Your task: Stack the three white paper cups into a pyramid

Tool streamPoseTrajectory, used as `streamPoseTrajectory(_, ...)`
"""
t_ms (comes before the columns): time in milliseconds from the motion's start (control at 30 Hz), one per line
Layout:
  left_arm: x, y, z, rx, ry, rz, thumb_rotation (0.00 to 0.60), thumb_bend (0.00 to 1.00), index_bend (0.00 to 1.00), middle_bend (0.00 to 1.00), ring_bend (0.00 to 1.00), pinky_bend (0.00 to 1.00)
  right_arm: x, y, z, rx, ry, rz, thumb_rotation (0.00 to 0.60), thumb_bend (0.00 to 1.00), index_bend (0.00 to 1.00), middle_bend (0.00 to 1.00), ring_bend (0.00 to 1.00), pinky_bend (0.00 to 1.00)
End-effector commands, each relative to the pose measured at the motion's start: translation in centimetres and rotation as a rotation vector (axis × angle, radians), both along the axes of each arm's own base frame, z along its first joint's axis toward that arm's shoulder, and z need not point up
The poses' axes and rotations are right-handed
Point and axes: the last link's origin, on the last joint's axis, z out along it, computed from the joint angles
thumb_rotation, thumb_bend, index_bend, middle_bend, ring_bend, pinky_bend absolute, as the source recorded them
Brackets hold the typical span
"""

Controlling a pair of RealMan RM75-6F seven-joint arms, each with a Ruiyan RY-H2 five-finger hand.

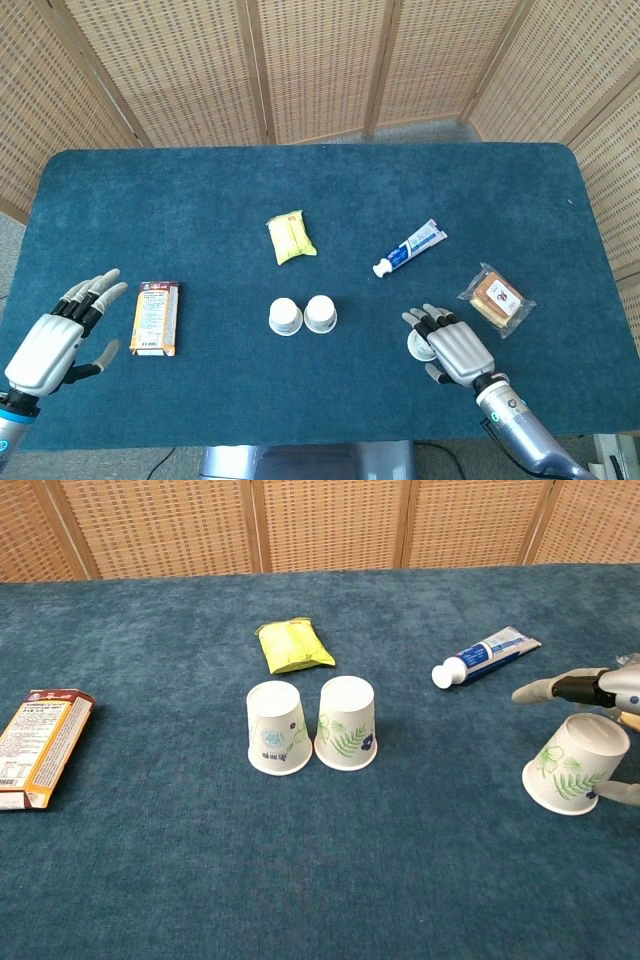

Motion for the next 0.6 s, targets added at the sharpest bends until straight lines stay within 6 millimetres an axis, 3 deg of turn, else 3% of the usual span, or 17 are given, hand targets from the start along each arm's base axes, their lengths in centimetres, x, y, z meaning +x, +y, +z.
streamPoseTrajectory(33,-0.14,0.0,0.35,0.013,-0.008,0.01,0.6,0.49,0.0,0.0,0.0,0.1,-0.26,-0.29,-0.23,-0.012,0.013,0.005,0.6,0.38,0.04,0.02,0.0,0.28)
streamPoseTrajectory(233,-0.33,-0.19,0.8,0.031,-0.014,0.014,0.6,0.49,0.0,0.0,0.0,0.1,-0.57,-0.4,-0.65,-0.032,0.019,0.006,0.6,0.4,0.14,0.11,0.06,0.47)
streamPoseTrajectory(600,-0.11,-0.2,0.48,0.023,-0.021,0.005,0.6,0.49,0.0,0.0,0.0,0.09,-0.6,-0.58,-0.65,-0.05,-0.001,0.008,0.6,0.42,0.27,0.21,0.16,0.61)
